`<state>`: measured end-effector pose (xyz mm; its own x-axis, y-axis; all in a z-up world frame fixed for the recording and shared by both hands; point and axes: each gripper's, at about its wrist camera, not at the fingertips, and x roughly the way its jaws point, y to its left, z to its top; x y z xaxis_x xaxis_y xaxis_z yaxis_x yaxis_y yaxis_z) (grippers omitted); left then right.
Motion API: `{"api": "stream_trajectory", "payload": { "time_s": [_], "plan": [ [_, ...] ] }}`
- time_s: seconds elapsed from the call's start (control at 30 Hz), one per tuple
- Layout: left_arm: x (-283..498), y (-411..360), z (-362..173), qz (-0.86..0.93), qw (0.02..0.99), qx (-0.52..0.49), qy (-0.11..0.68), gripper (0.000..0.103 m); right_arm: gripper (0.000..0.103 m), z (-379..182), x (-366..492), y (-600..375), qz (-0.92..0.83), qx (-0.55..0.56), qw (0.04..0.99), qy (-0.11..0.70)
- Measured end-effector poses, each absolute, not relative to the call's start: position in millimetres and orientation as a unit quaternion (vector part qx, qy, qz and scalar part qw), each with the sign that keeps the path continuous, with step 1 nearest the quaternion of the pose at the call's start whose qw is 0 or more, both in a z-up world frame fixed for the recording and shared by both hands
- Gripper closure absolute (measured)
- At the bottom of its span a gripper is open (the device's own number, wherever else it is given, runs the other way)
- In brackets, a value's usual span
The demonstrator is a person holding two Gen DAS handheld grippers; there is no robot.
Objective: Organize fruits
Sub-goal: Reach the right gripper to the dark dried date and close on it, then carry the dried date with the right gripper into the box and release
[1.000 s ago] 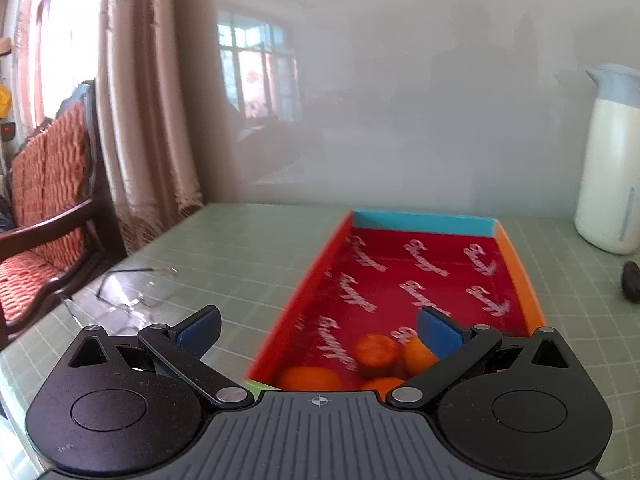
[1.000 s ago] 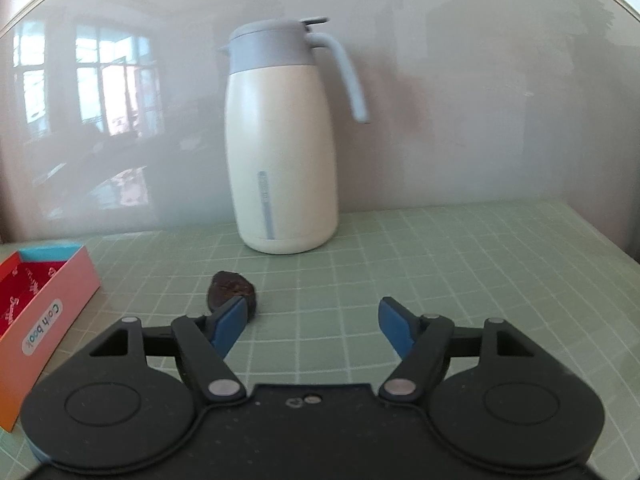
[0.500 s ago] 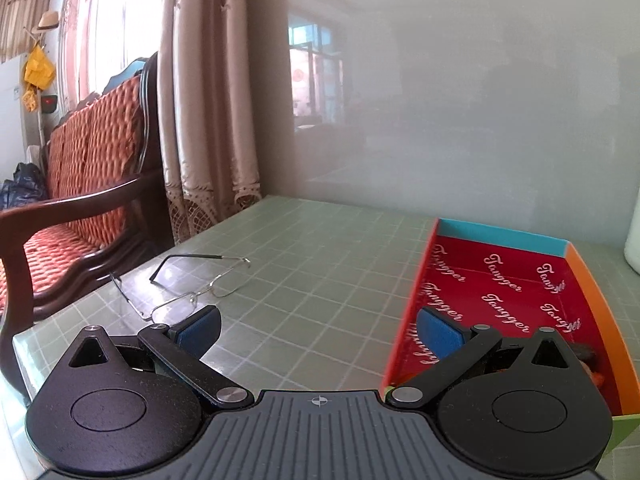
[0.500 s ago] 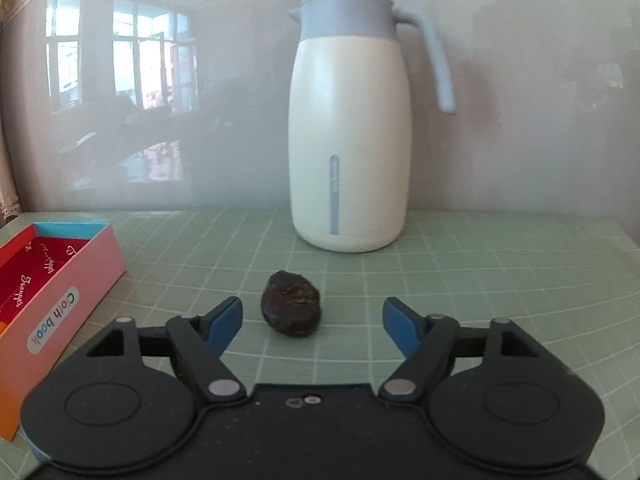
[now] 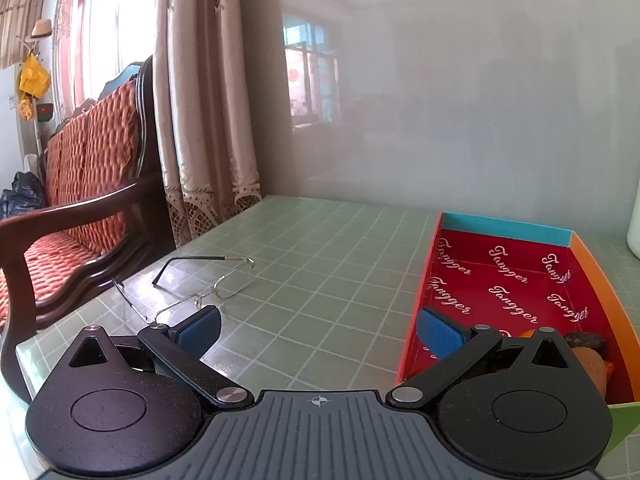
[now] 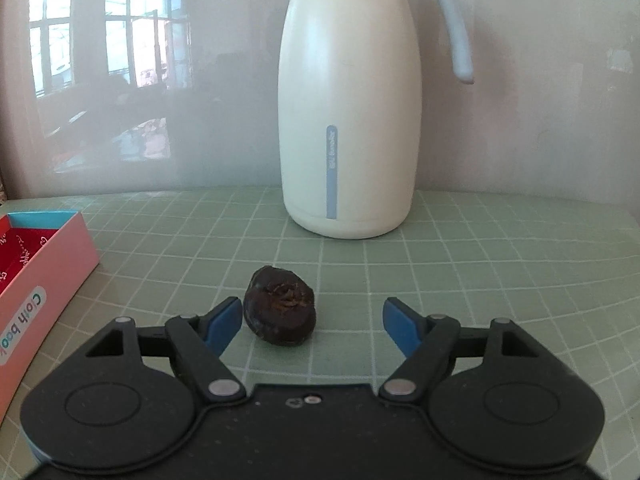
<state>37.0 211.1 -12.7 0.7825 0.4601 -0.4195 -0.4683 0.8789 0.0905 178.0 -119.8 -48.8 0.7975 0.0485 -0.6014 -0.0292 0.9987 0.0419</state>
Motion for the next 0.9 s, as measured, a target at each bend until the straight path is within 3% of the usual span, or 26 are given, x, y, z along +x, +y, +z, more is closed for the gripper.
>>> {"api": "stream_trajectory", "payload": {
  "time_s": [0.23, 0.43, 0.9],
  "plan": [
    [41, 205, -14, 0.236, 0.945, 0.002, 0.225, 0.000, 0.036, -57, 192, -116, 0.041, 0.018, 0.940, 0.338],
    [39, 208, -14, 0.234, 0.946, -0.001, 0.225, 0.000, 0.060, -60, 197, -110, 0.049, 0.020, 0.935, 0.351],
    [31, 212, -13, 0.241, 0.945, -0.015, 0.221, 0.000, 0.060, -37, 173, -111, 0.045, 0.017, 0.942, 0.331]
  ]
}}
